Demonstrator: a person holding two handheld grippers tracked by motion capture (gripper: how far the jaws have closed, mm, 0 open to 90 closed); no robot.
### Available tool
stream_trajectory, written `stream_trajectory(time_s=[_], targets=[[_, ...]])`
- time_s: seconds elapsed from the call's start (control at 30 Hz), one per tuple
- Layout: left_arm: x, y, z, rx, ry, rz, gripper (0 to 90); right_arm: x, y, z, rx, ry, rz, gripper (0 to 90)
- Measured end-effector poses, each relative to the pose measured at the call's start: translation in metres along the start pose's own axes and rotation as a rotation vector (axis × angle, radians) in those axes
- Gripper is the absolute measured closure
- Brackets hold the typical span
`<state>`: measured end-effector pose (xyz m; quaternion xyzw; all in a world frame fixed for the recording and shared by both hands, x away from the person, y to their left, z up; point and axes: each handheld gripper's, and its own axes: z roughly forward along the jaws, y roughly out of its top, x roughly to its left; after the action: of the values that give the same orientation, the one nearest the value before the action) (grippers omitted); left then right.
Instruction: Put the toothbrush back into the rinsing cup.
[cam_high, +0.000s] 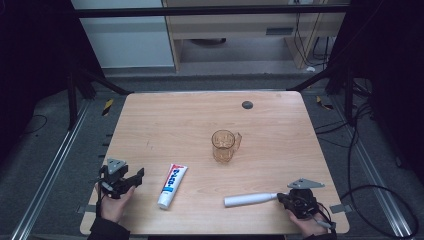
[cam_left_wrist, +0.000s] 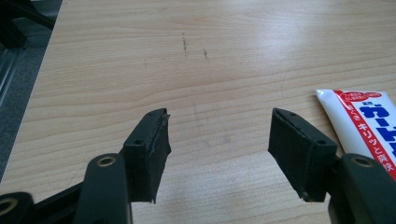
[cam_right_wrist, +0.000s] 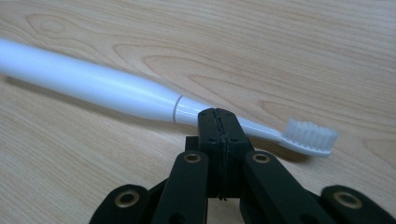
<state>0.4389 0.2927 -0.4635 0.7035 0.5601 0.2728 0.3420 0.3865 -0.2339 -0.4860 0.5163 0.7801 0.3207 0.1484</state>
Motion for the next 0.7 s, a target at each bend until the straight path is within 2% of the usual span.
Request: stream_trajectory(time_s=[0.7], targets=[[-0.001, 0.0, 0.001, 0.002, 0.001, 0.001, 37.5, 0.0, 0.014, 0.013, 0.001, -0.017, -0.01, 89.9]])
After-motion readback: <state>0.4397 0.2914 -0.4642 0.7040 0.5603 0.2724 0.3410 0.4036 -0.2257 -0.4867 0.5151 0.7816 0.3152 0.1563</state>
